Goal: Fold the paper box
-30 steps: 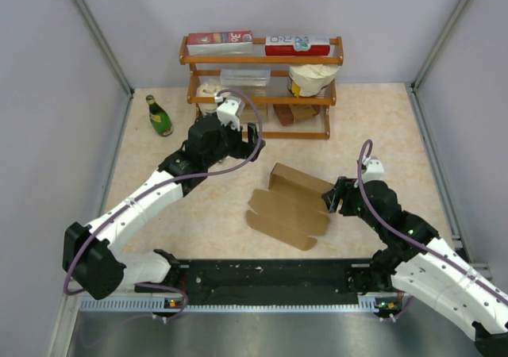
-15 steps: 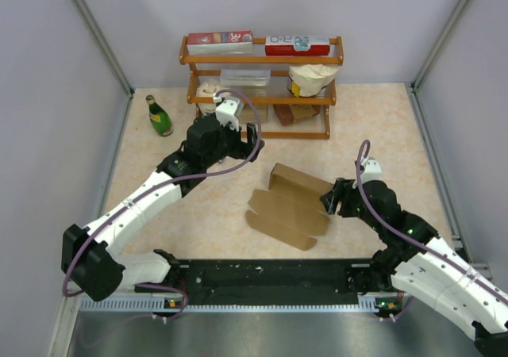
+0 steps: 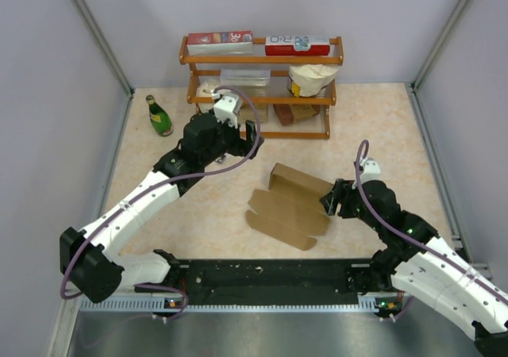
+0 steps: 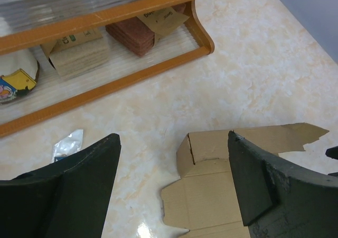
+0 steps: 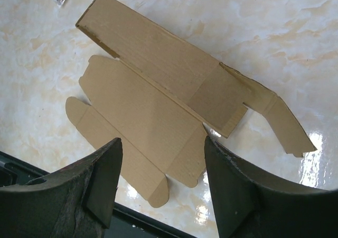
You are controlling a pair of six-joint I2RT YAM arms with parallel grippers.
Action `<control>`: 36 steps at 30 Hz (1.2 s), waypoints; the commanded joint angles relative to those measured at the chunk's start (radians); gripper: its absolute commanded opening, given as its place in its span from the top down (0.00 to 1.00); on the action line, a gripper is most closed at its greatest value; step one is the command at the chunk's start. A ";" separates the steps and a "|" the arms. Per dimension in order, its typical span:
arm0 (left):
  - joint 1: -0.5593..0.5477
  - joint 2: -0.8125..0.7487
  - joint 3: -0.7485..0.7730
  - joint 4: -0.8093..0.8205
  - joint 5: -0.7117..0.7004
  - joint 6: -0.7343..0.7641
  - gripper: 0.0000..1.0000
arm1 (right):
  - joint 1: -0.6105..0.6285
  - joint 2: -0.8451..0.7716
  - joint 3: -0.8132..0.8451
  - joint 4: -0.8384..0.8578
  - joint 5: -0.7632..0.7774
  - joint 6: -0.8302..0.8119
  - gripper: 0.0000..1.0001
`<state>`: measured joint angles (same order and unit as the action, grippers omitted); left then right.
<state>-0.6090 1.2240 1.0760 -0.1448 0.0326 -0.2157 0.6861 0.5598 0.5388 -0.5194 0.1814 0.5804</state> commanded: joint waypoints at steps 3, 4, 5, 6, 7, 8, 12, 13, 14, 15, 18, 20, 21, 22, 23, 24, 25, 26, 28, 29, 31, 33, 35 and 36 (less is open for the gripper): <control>0.006 -0.006 0.085 0.025 -0.011 0.038 0.14 | -0.010 0.057 0.093 0.001 -0.071 -0.004 0.37; 0.006 -0.008 0.087 0.025 -0.007 0.036 0.14 | -0.010 0.074 0.108 -0.008 -0.088 -0.010 0.37; 0.005 -0.006 0.088 0.025 -0.004 0.033 0.14 | -0.010 0.093 0.127 -0.019 -0.095 -0.019 0.37; 0.006 -0.006 0.085 0.028 0.004 0.030 0.14 | -0.008 0.115 0.145 -0.030 -0.106 -0.028 0.37; 0.006 -0.008 0.079 0.034 0.007 0.029 0.14 | -0.010 0.133 0.159 -0.037 -0.126 -0.039 0.37; 0.006 -0.011 0.072 0.046 0.012 0.030 0.14 | -0.016 0.150 0.174 -0.042 -0.149 -0.051 0.37; 0.009 0.015 0.088 0.059 0.009 0.048 0.13 | -0.074 0.184 0.213 -0.048 -0.209 -0.082 0.37; 0.009 0.025 0.107 0.056 0.012 0.050 0.13 | -0.103 0.192 0.220 -0.048 -0.221 -0.088 0.37; 0.009 0.032 0.117 0.054 0.018 0.049 0.13 | -0.140 0.198 0.231 -0.056 -0.241 -0.093 0.37; 0.009 0.037 0.125 0.057 0.026 0.047 0.13 | -0.183 0.206 0.242 -0.065 -0.261 -0.097 0.37; 0.011 0.046 0.131 0.065 0.044 0.038 0.13 | -0.304 0.233 0.280 -0.091 -0.313 -0.106 0.37; 0.011 0.057 0.134 0.067 0.056 0.033 0.13 | -0.345 0.259 0.309 -0.129 -0.287 -0.116 0.37; 0.012 0.069 0.140 0.063 0.058 0.032 0.13 | -0.362 0.276 0.322 -0.151 -0.267 -0.114 0.37; 0.012 0.080 0.147 0.059 0.067 0.030 0.13 | -0.385 0.285 0.326 -0.163 -0.255 -0.106 0.37; 0.012 0.094 0.156 0.054 0.078 0.029 0.13 | -0.405 0.295 0.326 -0.169 -0.244 -0.097 0.37; 0.012 0.107 0.165 0.048 0.090 0.026 0.13 | -0.421 0.296 0.323 -0.175 -0.232 -0.079 0.36; 0.012 0.121 0.171 0.047 0.104 0.022 0.13 | -0.439 0.299 0.320 -0.180 -0.223 -0.068 0.36; 0.011 0.138 0.182 0.044 0.116 0.019 0.14 | -0.450 0.298 0.317 -0.183 -0.217 -0.060 0.36; 0.011 0.173 0.197 0.044 0.191 0.018 0.17 | -0.470 0.296 0.308 -0.195 -0.204 -0.051 0.36; 0.008 0.195 0.208 0.037 0.238 0.018 0.20 | -0.477 0.292 0.300 -0.198 -0.206 -0.047 0.36; -0.008 0.235 0.231 0.021 0.299 0.013 0.25 | -0.484 0.282 0.285 -0.206 -0.214 -0.039 0.36; -0.034 0.265 0.233 0.011 0.306 0.013 0.25 | -0.485 0.270 0.264 -0.206 -0.233 -0.033 0.36; -0.058 0.301 0.240 0.004 0.311 0.016 0.25 | -0.485 0.264 0.242 -0.205 -0.272 -0.034 0.39; -0.069 0.327 0.248 -0.001 0.311 0.019 0.26 | -0.485 0.264 0.234 -0.205 -0.287 -0.039 0.40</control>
<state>-0.6342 1.4952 1.2739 -0.1413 0.2718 -0.1967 0.2108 0.8478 0.8036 -0.7158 -0.0551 0.5289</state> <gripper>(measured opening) 0.749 0.614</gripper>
